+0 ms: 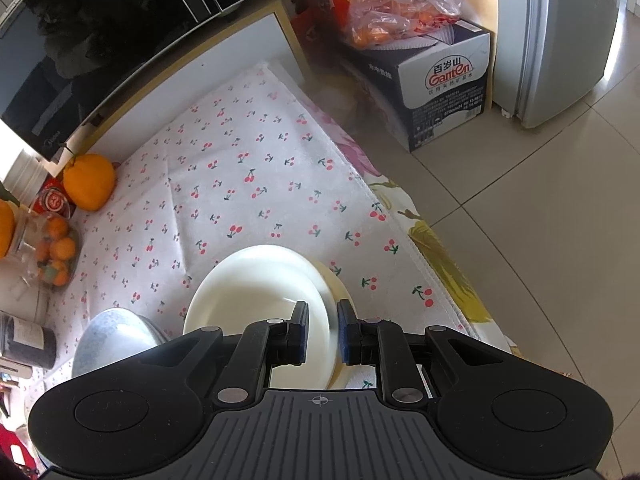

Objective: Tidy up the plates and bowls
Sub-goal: 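Lift the small white bowl with both tools and carry it over the cream bowl, then lower the small white bowl into the cream bowl and open both tools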

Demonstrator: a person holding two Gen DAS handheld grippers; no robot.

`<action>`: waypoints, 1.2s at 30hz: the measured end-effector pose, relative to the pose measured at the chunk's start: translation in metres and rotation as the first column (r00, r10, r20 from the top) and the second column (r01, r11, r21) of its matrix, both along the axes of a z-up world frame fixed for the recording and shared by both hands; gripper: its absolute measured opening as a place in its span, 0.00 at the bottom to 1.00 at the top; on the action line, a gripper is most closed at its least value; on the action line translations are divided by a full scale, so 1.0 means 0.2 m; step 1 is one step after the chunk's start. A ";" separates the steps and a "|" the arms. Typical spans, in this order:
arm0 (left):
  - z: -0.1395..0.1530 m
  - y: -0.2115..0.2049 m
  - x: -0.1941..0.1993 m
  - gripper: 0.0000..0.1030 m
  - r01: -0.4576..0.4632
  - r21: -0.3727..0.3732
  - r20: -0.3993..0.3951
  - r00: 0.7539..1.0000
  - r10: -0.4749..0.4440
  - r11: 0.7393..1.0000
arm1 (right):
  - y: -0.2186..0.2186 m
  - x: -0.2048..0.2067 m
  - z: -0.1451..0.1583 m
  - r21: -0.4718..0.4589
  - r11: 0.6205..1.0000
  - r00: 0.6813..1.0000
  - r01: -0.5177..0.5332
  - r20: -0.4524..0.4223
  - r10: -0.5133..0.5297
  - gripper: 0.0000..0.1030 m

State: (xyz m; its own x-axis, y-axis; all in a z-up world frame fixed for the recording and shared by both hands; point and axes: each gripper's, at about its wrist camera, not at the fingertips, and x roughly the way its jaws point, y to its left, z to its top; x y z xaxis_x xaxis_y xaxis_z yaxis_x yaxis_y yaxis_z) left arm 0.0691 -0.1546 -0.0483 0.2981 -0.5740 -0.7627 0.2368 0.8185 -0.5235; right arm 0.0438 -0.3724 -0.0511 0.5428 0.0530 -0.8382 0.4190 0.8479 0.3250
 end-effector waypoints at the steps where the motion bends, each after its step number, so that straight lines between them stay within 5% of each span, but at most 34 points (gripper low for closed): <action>1: 0.00 0.00 0.00 0.20 0.001 0.000 0.002 1.000 -0.001 1.000 | 0.00 0.00 0.00 0.000 1.000 1.000 0.000 0.000 0.000 0.17; 10: 0.01 -0.02 -0.01 0.24 0.012 0.010 0.034 0.999 -0.012 1.000 | 0.00 0.00 0.01 0.007 1.000 1.000 -0.004 0.002 0.004 0.18; 16: 0.02 -0.02 -0.02 0.29 0.016 0.030 0.061 0.998 -0.018 0.999 | 0.00 0.00 0.02 0.002 1.000 1.000 -0.008 0.012 0.008 0.28; 19: 0.02 -0.02 -0.02 0.30 0.020 0.039 0.078 0.997 -0.023 0.999 | 0.01 0.00 0.03 -0.004 1.000 1.000 -0.005 0.024 0.005 0.41; 25: 0.05 -0.03 -0.03 0.54 0.036 0.060 0.143 0.989 -0.044 0.998 | 0.00 -0.01 0.06 0.000 1.000 0.998 -0.011 0.055 0.011 0.63; 36: 0.08 -0.04 -0.07 0.84 0.084 0.129 0.301 0.946 -0.120 0.988 | 0.01 -0.02 0.06 -0.056 0.998 0.993 -0.038 0.107 0.044 0.83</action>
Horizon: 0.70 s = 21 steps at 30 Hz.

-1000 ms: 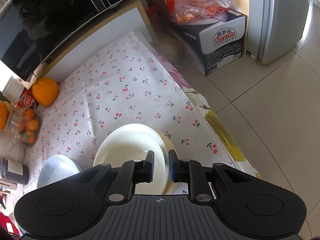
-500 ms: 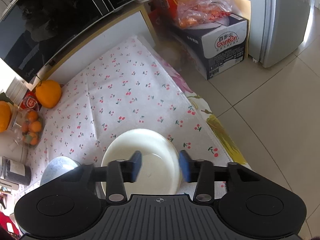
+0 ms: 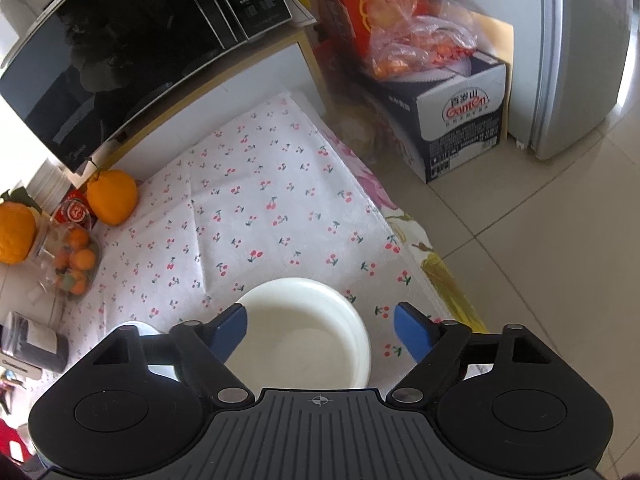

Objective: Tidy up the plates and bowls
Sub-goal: 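Lower the small white bowl into the cream bowl and open both tools, then close the left tool on the nested bowls' rim while the right tool grips it too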

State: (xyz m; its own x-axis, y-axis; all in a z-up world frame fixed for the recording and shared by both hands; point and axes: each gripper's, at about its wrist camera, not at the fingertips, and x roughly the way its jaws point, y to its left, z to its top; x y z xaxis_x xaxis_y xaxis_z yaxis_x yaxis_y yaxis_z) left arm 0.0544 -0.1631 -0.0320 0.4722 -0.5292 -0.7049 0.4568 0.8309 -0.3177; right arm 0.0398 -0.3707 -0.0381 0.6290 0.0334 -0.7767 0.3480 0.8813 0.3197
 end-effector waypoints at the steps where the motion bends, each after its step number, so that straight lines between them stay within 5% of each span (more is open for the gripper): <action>1: 0.00 0.00 -0.01 0.85 0.005 0.012 0.017 1.000 -0.006 1.000 | 0.00 0.00 0.00 -0.015 1.000 1.000 -0.005 0.002 0.005 0.84; 9: 0.00 0.02 -0.08 0.94 0.057 0.096 0.140 0.988 -0.070 0.994 | -0.01 -0.06 -0.01 -0.148 0.988 0.998 -0.048 0.028 0.053 0.85; 21: -0.05 0.02 -0.22 0.97 0.148 0.185 0.254 0.948 -0.193 0.972 | 0.00 -0.13 -0.03 -0.231 0.964 0.985 -0.129 0.085 0.152 0.90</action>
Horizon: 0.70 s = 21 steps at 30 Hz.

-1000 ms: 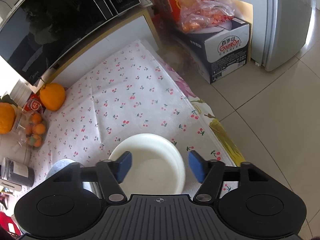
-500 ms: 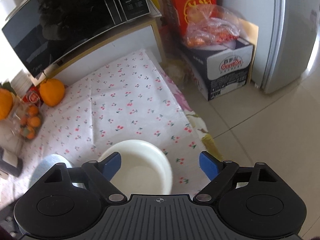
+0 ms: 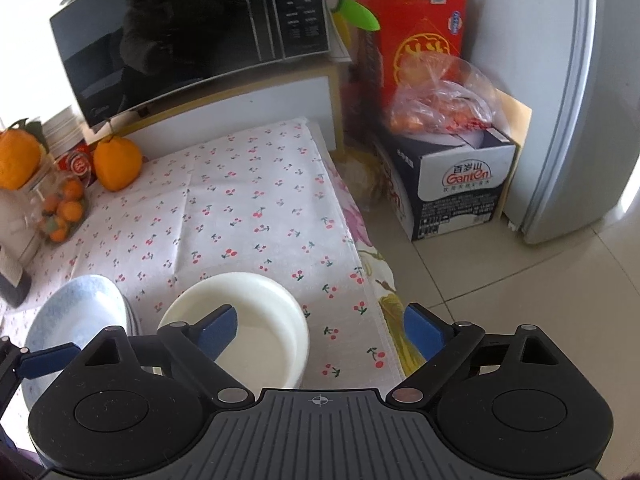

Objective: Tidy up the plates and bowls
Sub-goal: 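Close the left tool on the nested bowls' rim while the right tool grips it too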

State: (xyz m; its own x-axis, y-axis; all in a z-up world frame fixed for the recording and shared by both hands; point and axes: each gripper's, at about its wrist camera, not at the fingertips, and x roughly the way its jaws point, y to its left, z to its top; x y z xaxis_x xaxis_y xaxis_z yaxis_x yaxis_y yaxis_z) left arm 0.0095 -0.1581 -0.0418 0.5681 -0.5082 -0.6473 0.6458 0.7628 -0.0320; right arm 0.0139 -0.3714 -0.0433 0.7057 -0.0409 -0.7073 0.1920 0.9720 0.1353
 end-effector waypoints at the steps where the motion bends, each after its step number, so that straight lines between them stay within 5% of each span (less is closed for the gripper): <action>1: -0.01 0.00 -0.01 0.97 0.009 0.002 0.005 1.000 -0.009 1.000 | 0.00 0.00 0.00 0.001 1.000 1.000 -0.007 0.000 0.007 0.90; 9: -0.05 -0.04 -0.07 0.97 0.062 0.005 0.022 0.998 -0.062 0.998 | 0.00 0.01 -0.06 0.090 0.994 0.998 -0.057 -0.018 0.059 0.90; 21: -0.12 -0.11 -0.02 0.87 0.059 -0.021 -0.038 0.998 -0.059 0.998 | -0.11 0.04 -0.18 0.330 0.943 0.995 0.044 -0.096 -0.012 0.89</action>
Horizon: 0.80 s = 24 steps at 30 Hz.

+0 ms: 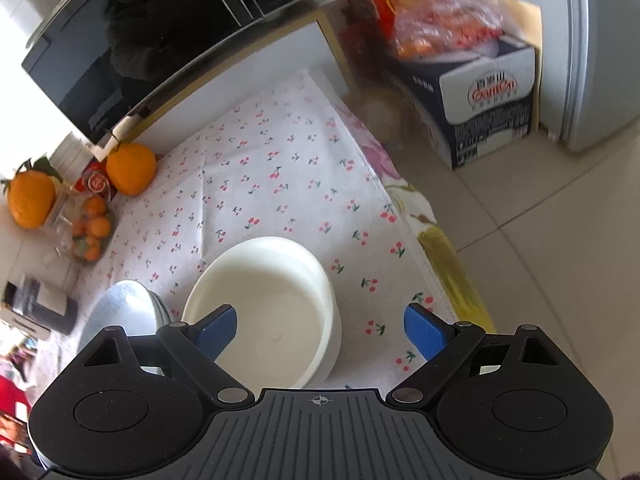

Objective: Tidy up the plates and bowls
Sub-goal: 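Close the left tool on the nested bowls' rim while the right tool grips it too, then lift the nested bowls with both tools and carry them over the plate stack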

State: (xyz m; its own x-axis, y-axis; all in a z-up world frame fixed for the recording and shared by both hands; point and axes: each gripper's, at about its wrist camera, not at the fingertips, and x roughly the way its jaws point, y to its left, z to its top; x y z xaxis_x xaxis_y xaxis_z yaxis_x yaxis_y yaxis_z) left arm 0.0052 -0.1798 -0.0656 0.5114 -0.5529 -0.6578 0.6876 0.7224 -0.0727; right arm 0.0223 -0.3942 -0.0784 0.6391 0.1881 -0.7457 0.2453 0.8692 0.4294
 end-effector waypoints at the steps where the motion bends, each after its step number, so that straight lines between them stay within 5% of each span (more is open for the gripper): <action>1: -0.01 -0.01 0.00 0.86 0.003 0.003 -0.004 1.000 -0.003 1.000 | 0.00 0.00 0.00 0.007 1.000 1.000 -0.001 -0.002 0.002 0.89; 9: -0.05 -0.03 0.04 0.77 0.021 0.043 -0.027 0.999 -0.019 0.999 | 0.04 0.03 -0.03 0.011 1.000 1.000 -0.019 -0.023 0.019 0.84; 17: -0.05 -0.04 0.07 0.71 0.060 0.041 -0.028 0.998 -0.059 0.997 | 0.03 0.08 -0.10 0.032 0.999 0.997 0.016 -0.078 -0.013 0.61; 22: -0.04 -0.04 0.08 0.65 0.080 0.034 -0.028 0.996 -0.079 0.996 | 0.05 0.10 -0.12 0.043 0.999 0.995 0.015 -0.099 -0.011 0.36; 24: -0.04 -0.03 0.09 0.62 0.082 0.029 -0.030 0.996 -0.081 0.996 | 0.06 0.11 -0.12 0.034 0.999 0.995 0.015 -0.102 -0.012 0.36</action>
State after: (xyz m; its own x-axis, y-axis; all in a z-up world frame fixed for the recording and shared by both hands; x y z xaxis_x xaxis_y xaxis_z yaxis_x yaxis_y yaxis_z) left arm 0.0230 -0.1865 -0.0727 0.4460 -0.5717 -0.6887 0.7422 0.6663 -0.0724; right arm 0.0437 -0.3820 -0.1028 0.5630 0.2064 -0.8003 0.3008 0.8507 0.4311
